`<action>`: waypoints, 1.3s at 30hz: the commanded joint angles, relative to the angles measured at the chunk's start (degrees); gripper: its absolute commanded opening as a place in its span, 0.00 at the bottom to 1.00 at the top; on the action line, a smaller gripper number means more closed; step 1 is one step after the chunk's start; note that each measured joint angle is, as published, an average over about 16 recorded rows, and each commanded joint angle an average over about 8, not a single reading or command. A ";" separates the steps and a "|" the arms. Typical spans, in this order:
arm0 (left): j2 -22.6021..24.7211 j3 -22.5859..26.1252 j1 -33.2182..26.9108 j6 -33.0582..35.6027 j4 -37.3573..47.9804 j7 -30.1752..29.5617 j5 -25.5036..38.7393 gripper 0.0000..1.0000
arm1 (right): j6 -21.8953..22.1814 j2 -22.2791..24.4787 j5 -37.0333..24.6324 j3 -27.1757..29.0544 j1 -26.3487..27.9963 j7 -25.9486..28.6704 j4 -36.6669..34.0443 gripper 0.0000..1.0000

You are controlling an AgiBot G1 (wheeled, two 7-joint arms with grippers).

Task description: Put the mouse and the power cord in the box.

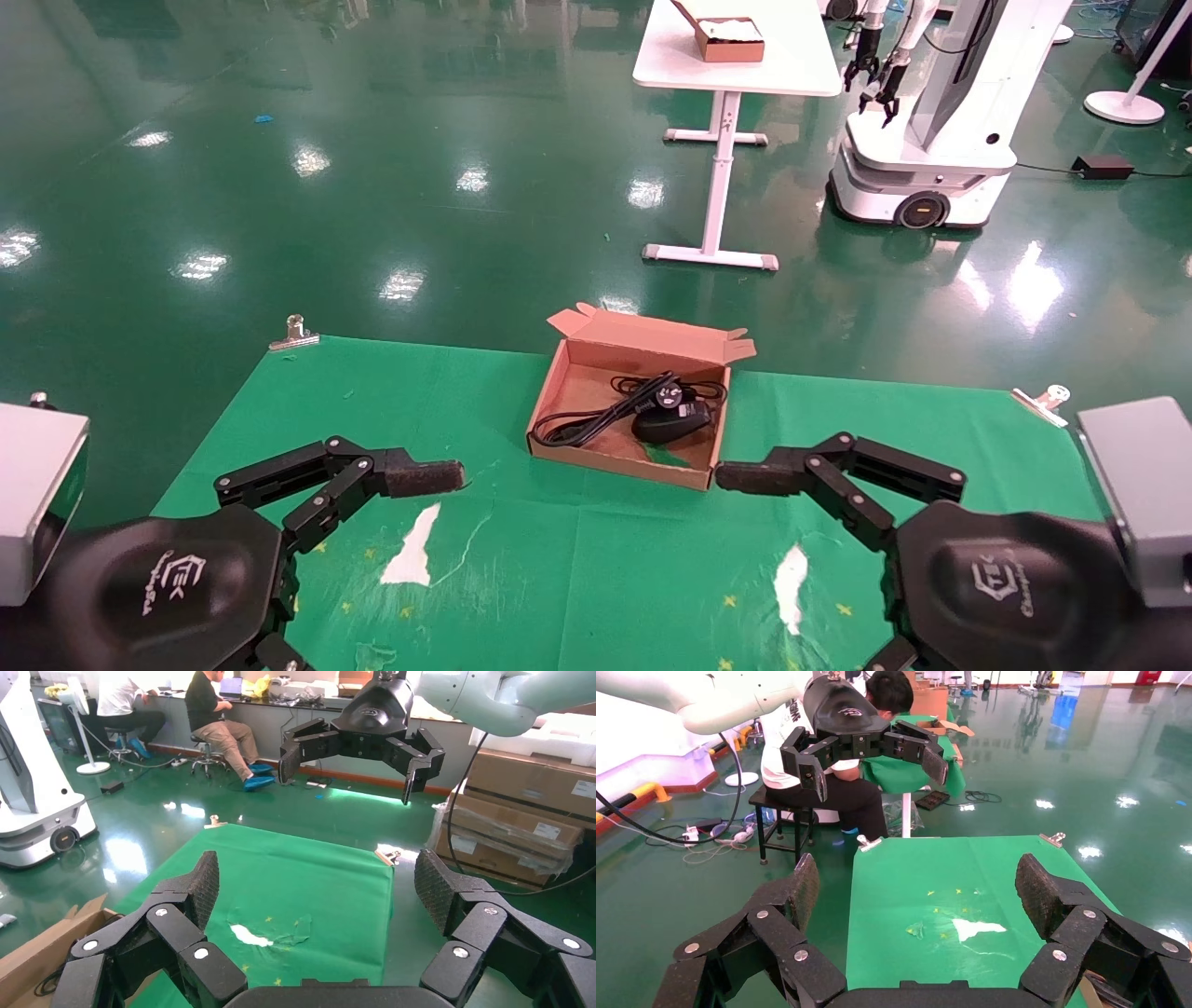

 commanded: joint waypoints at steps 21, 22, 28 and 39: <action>0.04 0.02 -0.02 -0.02 0.04 0.00 0.03 1.00 | 0.01 -0.03 -0.05 -0.01 0.05 -0.02 -0.06 1.00; 0.04 0.02 -0.02 -0.02 0.04 0.00 0.04 1.00 | 0.01 -0.03 -0.05 -0.01 0.05 -0.02 -0.06 1.00; 0.04 0.02 -0.02 -0.01 0.04 0.00 0.04 1.00 | 0.01 -0.03 -0.05 -0.01 0.05 -0.02 -0.06 1.00; 0.04 0.02 -0.02 -0.02 0.04 0.00 0.04 1.00 | 0.01 -0.03 -0.05 -0.01 0.05 -0.02 -0.06 1.00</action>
